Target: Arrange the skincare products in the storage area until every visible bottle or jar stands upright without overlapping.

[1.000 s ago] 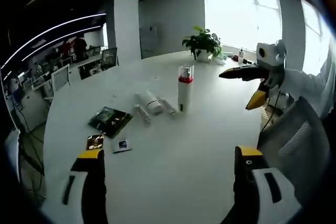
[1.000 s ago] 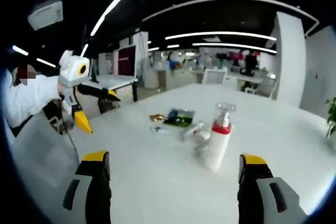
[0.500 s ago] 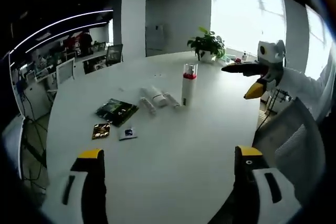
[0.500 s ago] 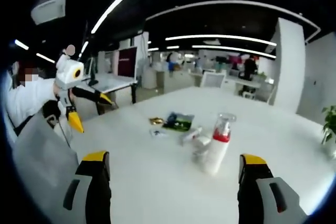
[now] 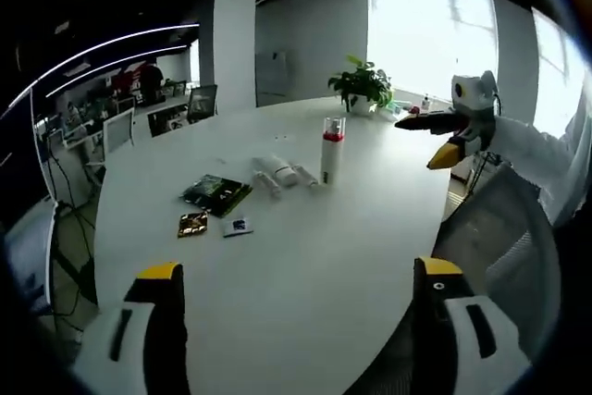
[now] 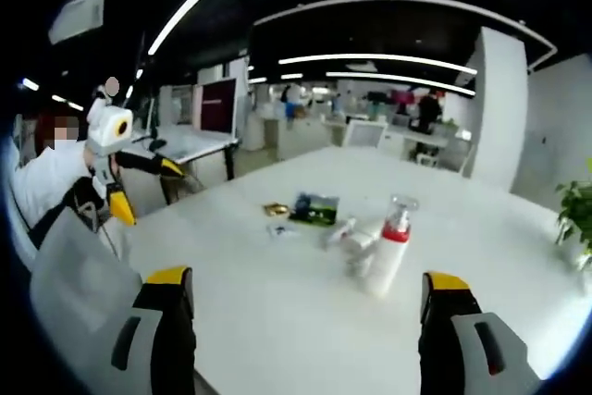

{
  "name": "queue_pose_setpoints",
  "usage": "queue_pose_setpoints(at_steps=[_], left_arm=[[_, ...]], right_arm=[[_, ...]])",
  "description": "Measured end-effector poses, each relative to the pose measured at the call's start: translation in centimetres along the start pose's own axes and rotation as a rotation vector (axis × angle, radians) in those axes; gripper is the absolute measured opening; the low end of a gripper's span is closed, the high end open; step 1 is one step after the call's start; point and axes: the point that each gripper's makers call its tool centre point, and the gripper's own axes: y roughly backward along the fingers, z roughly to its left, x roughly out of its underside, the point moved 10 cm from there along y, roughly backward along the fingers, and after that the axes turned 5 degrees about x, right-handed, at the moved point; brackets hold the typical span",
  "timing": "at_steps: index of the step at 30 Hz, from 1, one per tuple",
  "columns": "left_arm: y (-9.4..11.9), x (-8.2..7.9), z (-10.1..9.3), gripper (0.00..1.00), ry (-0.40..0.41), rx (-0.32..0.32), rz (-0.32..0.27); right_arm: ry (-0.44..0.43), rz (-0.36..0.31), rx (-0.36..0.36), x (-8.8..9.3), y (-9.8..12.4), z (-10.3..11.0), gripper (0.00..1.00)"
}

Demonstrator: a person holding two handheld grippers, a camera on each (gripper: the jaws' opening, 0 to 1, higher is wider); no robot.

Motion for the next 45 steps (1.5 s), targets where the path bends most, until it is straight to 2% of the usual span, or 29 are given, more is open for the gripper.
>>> queue_pose_setpoints(at_steps=[6, 12, 18, 22, 30, 34, 38, 45], left_arm=[[1.1, 1.3, 0.6, 0.99, 0.006, 0.007, -0.017], [1.4, 2.5, 0.1, 0.99, 0.015, 0.036, -0.020], [1.2, 3.5, 0.2, 0.99, 0.003, 0.041, 0.004], [0.9, 3.3, -0.1, 0.99, 0.002, 0.051, 0.006], [-1.3, 1.7, -0.4, 0.99, -0.008, 0.053, 0.009], [-2.7, 0.5, -0.8, 0.99, -0.018, 0.047, 0.016], [-3.7, -0.4, -2.2, 0.99, -0.022, 0.044, 0.007], [-5.4, -1.6, -2.2, 0.99, -0.008, 0.003, 0.001]], right_arm=[[-0.016, 0.020, 0.021, 0.3, 0.2, 2.7, 1.00], [-0.034, 0.046, 0.035, 0.6, 0.6, 4.5, 1.00], [-0.049, 0.058, 0.054, 0.8, 1.2, 4.8, 1.00], [-0.046, 0.071, 0.058, 1.0, 1.3, 4.6, 1.00], [-0.034, 0.050, 0.032, 0.3, 1.1, 2.6, 1.00], [-0.036, 0.021, 0.026, -0.1, 0.6, 0.8, 1.00], [-0.038, 0.019, 0.003, 0.1, 0.0, -0.9, 1.00], [-0.047, 0.000, -0.032, 0.2, -0.6, -4.1, 1.00]])
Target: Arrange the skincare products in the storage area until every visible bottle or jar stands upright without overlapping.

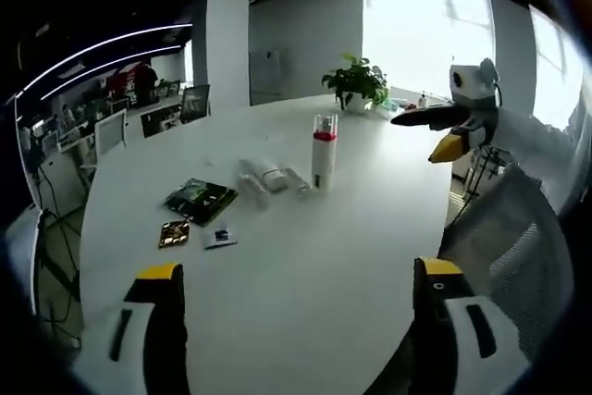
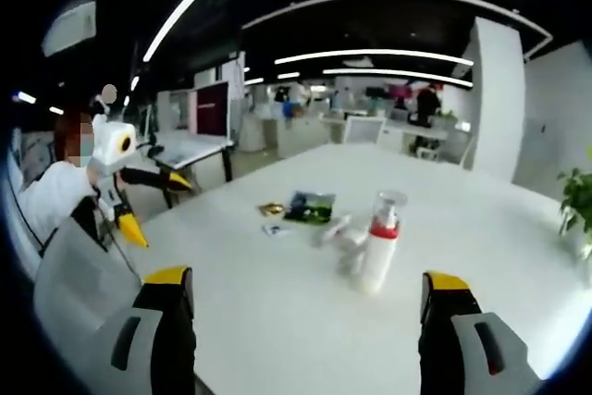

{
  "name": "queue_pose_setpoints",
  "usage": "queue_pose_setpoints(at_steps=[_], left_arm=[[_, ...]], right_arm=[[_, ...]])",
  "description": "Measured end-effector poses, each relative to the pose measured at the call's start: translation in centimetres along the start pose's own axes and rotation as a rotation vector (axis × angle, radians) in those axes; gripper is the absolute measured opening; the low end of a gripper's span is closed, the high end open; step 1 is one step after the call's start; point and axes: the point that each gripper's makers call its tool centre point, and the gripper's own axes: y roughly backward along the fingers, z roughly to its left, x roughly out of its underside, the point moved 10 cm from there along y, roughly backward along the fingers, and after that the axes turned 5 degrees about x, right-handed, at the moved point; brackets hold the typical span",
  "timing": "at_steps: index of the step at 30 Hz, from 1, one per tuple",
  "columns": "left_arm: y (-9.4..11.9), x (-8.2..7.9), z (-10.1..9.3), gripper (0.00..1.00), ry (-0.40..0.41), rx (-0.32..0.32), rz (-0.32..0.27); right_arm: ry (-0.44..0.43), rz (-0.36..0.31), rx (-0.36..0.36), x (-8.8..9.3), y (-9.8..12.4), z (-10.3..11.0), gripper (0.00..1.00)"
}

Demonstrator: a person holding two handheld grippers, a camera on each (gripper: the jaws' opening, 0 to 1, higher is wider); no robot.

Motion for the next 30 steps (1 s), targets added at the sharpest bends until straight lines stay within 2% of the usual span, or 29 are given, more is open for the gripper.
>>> queue_pose_setpoints(at_steps=[2, 3, 10, 12, 15, 19, 21, 24, 30], left_arm=[[-0.5, -0.2, 0.4, 0.99, 0.006, -0.011, -0.007], [-1.0, -0.5, -0.4, 0.99, 0.006, -0.017, -0.007], [-2.7, -0.7, -0.9, 0.99, 0.023, -0.046, -0.023], [-3.2, -0.5, -0.9, 0.99, 0.040, -0.043, -0.010], [-3.7, -0.2, -0.6, 0.99, 0.049, -0.043, 0.010], [-3.6, -0.4, -0.4, 0.99, 0.045, -0.068, 0.000], [-3.6, -0.5, -0.3, 0.99, 0.054, -0.066, -0.013], [-3.8, -0.4, 0.2, 0.99, 0.055, -0.069, -0.010], [-3.9, 0.2, 0.5, 0.99, 0.054, -0.059, 0.003]], right_arm=[[0.000, 0.002, -0.013, 0.1, -0.2, -0.8, 1.00], [0.003, 0.003, -0.019, 0.2, -0.3, -1.1, 1.00], [-0.020, -0.023, -0.073, 0.1, -0.9, -3.1, 1.00], [-0.020, -0.031, -0.081, -0.2, -1.0, -3.6, 1.00], [0.046, -0.038, -0.062, -0.9, -1.2, -4.4, 1.00], [-0.021, -0.042, -0.116, -2.0, -1.9, -5.2, 1.00], [-0.019, -0.040, -0.117, -2.4, -2.2, -5.6, 1.00], [-0.005, -0.022, -0.121, -2.8, -2.9, -6.2, 1.00], [-0.085, 0.044, -0.140, -3.0, -4.5, -7.2, 0.99]])
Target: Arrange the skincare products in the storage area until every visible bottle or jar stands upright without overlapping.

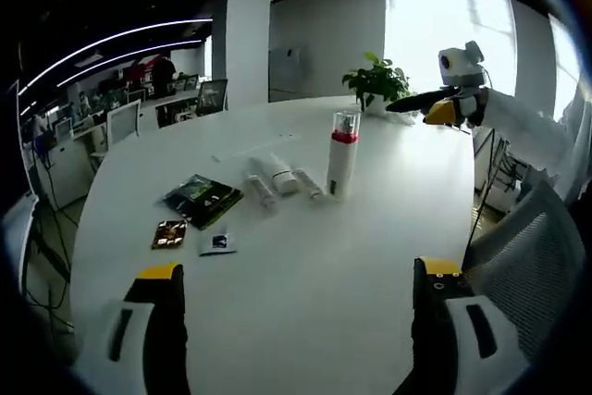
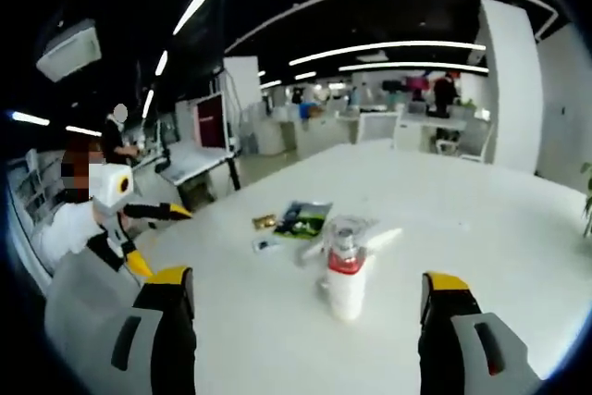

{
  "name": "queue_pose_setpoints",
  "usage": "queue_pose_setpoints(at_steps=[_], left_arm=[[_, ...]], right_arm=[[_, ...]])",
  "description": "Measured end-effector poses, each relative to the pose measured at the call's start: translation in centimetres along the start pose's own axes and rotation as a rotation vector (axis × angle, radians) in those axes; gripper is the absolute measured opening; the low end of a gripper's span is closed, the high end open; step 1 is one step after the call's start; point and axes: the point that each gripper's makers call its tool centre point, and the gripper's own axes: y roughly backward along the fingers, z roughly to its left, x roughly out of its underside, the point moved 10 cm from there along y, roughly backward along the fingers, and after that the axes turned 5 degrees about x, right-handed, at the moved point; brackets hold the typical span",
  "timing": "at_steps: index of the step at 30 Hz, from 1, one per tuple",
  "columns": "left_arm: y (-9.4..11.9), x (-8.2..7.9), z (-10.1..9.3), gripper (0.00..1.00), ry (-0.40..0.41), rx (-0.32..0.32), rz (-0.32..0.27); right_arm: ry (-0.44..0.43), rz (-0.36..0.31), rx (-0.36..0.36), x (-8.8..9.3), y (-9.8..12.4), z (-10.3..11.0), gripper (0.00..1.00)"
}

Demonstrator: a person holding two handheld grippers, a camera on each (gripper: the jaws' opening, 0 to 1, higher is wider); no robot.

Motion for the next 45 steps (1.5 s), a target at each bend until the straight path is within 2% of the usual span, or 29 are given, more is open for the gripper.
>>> queue_pose_setpoints(at_steps=[2, 5, 9, 12, 16, 18, 19, 20, 24, 32, 39, 45], left_arm=[[-0.1, 0.3, 0.1, 0.99, 0.022, 0.013, -0.005], [0.0, 0.7, 0.0, 0.99, 0.010, 0.016, 0.018], [0.2, 0.6, -0.1, 0.99, 0.006, 0.033, 0.007], [0.2, 0.5, -0.1, 0.99, 0.000, 0.038, -0.007], [0.2, 0.9, -0.6, 0.99, -0.021, 0.058, 0.019], [0.3, 0.9, -0.7, 0.99, -0.035, 0.056, 0.026], [0.3, 0.9, -0.7, 0.99, -0.036, 0.053, 0.027], [0.3, 0.9, -0.7, 0.99, -0.038, 0.054, 0.027], [0.4, 0.7, -0.7, 0.99, -0.045, 0.050, 0.018], [0.6, 0.7, -0.6, 0.99, -0.042, 0.042, 0.015], [0.5, 0.7, -0.6, 0.99, -0.038, 0.038, 0.024], [0.5, 0.7, -0.8, 0.99, -0.042, 0.040, 0.033]], right_arm=[[-0.054, -0.006, -0.019, -0.5, -0.6, -0.2, 0.99], [-0.117, 0.006, -0.028, -1.4, -1.4, -0.6, 0.99], [-0.125, 0.023, -0.016, -2.6, -2.9, -1.1, 0.99], [-0.120, 0.087, -0.012, -3.3, -4.3, -2.0, 0.99], [-0.139, 0.121, -0.009, -4.3, -5.9, -2.4, 0.95], [-0.172, 0.120, -0.011, -5.2, -6.5, -2.8, 0.94], [-0.209, 0.116, -0.042, -5.6, -6.9, -2.6, 0.96], [-0.216, 0.123, -0.019, -5.8, -7.1, -3.0, 0.95], [-0.262, 0.141, -0.001, -6.4, -8.5, -4.4, 0.91], [-0.278, 0.256, 0.043, -5.7, -11.6, -6.9, 0.85], [-0.351, 0.289, 0.073, -4.7, -13.6, -8.6, 0.82], [-0.380, 0.312, 0.082, -4.7, -15.2, -9.4, 0.81]])
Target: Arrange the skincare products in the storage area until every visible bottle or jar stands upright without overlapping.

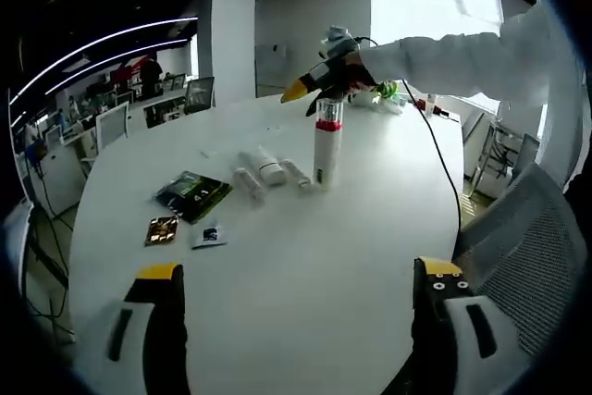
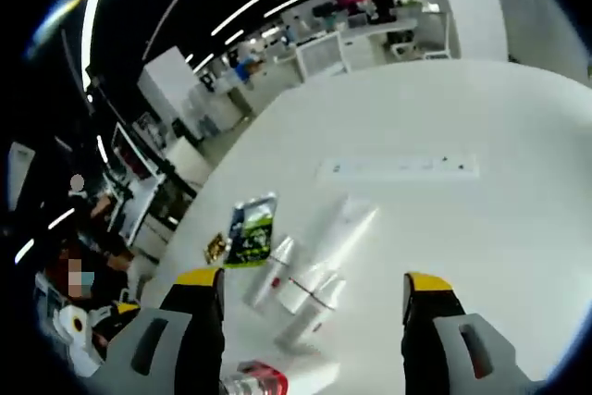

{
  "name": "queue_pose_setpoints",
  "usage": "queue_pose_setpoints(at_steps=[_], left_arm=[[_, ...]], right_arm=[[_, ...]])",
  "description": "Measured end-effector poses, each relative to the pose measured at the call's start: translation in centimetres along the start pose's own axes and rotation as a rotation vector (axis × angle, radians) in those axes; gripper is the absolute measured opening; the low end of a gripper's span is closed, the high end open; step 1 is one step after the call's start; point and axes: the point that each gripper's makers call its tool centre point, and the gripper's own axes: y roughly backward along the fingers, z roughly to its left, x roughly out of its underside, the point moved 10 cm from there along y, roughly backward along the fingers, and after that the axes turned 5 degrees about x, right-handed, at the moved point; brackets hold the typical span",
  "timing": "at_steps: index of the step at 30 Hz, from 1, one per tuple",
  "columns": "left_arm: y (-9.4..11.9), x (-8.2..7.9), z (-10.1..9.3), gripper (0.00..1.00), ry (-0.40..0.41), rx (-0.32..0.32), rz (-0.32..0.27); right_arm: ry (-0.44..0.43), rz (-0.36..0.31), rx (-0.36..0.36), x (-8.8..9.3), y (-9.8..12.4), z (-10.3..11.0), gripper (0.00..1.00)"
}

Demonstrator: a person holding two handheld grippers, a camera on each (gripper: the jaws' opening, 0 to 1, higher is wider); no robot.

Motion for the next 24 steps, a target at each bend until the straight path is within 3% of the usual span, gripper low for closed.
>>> queue_pose_setpoints(at_steps=[15, 24], left_arm=[[0.2, 0.0, 0.5, 0.99, 0.032, 0.006, -0.021], [0.0, 0.2, 0.7, 0.99, 0.036, -0.003, -0.014]], right_arm=[[-0.071, 0.039, 0.026, -1.4, -4.6, -0.8, 0.82], [-0.073, 0.090, 0.048, -1.5, -7.3, -0.9, 0.75]])
